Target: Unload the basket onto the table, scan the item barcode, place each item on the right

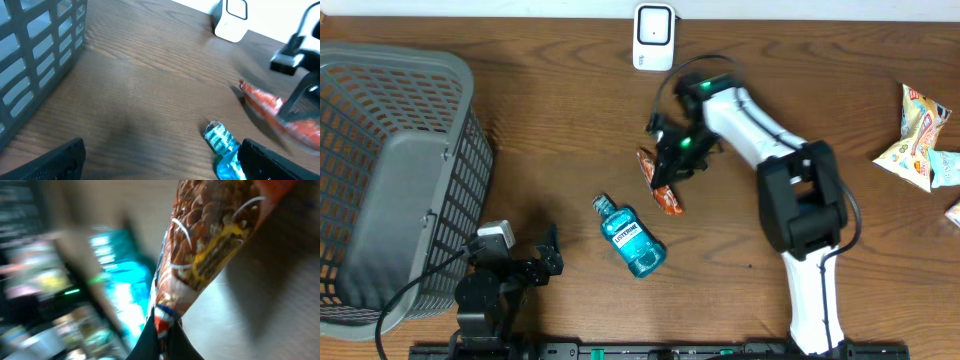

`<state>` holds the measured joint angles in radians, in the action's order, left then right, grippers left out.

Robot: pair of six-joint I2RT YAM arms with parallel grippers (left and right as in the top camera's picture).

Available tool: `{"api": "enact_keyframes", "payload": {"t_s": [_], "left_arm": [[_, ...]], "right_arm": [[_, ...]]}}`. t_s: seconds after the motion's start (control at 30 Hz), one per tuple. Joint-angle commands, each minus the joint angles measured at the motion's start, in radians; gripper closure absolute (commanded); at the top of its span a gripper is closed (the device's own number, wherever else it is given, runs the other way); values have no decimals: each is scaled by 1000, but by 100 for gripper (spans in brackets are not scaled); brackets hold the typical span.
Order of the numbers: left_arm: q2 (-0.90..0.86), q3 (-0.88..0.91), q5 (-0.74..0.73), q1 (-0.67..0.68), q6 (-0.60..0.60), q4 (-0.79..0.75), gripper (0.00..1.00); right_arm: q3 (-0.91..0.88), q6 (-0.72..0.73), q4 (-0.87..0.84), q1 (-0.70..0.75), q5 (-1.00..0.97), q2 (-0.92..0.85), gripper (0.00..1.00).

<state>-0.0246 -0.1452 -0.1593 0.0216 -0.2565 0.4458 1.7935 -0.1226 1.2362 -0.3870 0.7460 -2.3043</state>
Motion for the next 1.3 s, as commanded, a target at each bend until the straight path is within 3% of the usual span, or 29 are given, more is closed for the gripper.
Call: {"api": "enact_keyframes", "payload": {"t_s": [0.0,0.13,0.43,0.6,0.7,0.73,0.8,0.9,1.07,1.17,1.2,1.27], "left_arm": [[-1,14,-12,2,13,16,2],[-1,14,-12,2,13,16,2],[-1,14,-13,2,13,16,2],[-1,14,-12,2,13,16,2],[-1,14,-12,2,13,16,2],[-1,14,-12,2,13,16,2],[-1,14,-12,2,13,16,2],[-1,14,-12,2,13,16,2],[-1,14,-12,2,13,16,2],[-1,14,-12,2,13,16,2],[-1,14,-12,2,13,16,2],[-1,14,-12,2,13,16,2]], "right_arm": [[-4,-235,64,92,436,-18,99],[-4,-325,146,120,583,-18,99],[-4,-319,367,117,816,-18,99],[-4,-251,441,121,816,-18,99],[-4,-391,372,130,796,-18,99],[-4,-436,354,130,776,-18,95],[-4,-466,317,124,682,-18,57],[-4,-459,237,91,481,-17,45],[-3,-345,183,27,251,-12,41],[-2,-317,146,-18,150,0,16],[-2,-286,130,-34,92,3,15],[-2,-112,76,-105,-204,20,16]]}}
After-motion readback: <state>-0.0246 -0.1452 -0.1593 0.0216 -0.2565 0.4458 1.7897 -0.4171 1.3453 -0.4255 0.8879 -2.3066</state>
